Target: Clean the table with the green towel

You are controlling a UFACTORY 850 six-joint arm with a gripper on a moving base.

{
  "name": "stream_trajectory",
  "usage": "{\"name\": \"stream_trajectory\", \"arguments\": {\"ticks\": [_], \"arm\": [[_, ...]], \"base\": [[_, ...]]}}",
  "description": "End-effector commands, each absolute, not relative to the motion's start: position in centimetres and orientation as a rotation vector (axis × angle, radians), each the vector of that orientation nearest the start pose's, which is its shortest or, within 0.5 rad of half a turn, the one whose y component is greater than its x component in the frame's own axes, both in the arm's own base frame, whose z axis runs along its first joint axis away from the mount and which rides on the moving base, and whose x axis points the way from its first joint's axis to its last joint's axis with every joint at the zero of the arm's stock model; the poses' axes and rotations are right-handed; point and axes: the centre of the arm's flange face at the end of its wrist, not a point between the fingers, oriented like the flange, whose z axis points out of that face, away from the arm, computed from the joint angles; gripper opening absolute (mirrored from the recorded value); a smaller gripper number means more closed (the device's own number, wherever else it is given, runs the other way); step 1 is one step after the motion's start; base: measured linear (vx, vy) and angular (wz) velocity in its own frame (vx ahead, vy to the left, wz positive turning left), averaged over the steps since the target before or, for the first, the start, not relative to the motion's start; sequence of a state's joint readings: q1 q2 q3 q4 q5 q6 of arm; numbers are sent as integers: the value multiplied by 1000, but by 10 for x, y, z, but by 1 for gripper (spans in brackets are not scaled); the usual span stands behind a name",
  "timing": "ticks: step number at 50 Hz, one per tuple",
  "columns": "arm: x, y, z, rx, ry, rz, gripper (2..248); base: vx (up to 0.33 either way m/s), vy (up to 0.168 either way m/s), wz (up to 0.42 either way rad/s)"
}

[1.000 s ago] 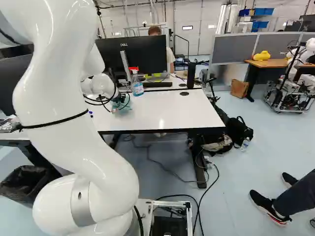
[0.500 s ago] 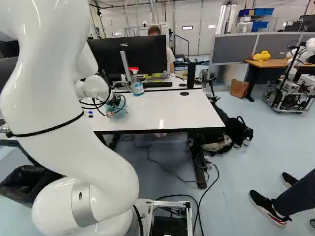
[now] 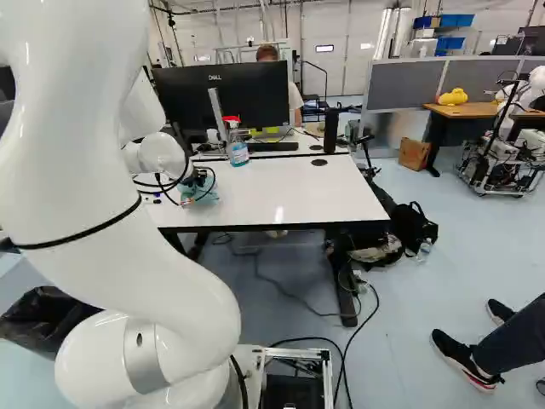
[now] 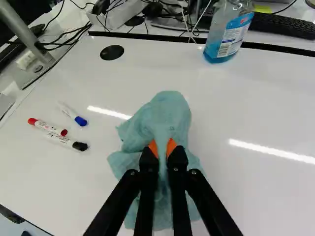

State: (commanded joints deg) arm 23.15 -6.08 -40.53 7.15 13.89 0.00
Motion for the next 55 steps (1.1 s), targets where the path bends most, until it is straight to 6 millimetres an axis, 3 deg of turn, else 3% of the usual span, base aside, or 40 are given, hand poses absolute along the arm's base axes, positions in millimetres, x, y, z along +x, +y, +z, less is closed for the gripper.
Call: {"name": "stream_trajectory", "arguments": {"ticks": [28, 39, 55], "arm": [[436, 184, 425, -2684, -364, -1182, 35], [434, 182, 434, -2671, -361, -1203, 35], [427, 162, 452, -2658, -312, -1258, 35]], "base": [[0, 0, 0], [0, 0, 0], [0, 0, 0]]}}
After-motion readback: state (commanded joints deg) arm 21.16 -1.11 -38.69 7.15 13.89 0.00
